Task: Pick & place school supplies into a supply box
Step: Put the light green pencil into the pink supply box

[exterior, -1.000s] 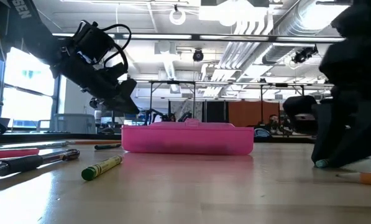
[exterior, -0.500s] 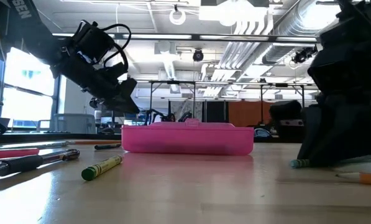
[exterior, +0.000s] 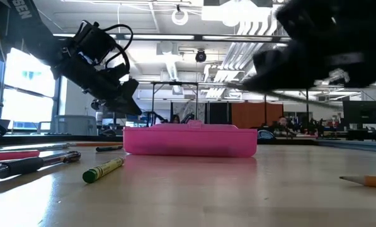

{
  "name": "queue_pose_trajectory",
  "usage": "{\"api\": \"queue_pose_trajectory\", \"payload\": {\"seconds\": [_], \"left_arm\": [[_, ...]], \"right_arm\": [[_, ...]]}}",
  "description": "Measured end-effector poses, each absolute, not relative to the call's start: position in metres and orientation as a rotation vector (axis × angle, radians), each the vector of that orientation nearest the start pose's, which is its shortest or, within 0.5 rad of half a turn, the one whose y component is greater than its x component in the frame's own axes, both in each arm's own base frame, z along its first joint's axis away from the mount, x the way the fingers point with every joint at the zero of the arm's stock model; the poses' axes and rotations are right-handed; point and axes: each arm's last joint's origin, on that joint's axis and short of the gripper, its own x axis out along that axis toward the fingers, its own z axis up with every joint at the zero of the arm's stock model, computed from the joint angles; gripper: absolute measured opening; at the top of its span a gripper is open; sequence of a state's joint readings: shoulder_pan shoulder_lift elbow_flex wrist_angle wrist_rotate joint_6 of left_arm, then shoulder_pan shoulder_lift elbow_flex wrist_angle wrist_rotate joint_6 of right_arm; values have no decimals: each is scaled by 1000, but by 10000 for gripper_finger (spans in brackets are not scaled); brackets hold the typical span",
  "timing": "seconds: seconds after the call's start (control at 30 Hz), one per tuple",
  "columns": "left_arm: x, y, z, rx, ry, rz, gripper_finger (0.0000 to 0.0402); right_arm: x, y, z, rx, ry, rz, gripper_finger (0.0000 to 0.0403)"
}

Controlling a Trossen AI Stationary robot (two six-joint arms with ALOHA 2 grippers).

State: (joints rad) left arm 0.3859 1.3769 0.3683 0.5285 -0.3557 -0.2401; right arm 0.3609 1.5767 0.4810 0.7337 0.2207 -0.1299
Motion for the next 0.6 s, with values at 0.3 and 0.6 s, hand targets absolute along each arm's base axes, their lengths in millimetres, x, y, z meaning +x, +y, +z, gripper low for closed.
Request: {"api": "queue_pose_trajectory", "payload": {"seconds": [0.3, 0.6], "left_arm": [[213, 98, 143, -232, 410, 783, 150], [213, 98, 143, -232, 410, 783, 150]], "right_arm": [[319, 47, 169, -224, 468, -25, 4], [361, 12, 142, -154, 546, -42, 2]]}}
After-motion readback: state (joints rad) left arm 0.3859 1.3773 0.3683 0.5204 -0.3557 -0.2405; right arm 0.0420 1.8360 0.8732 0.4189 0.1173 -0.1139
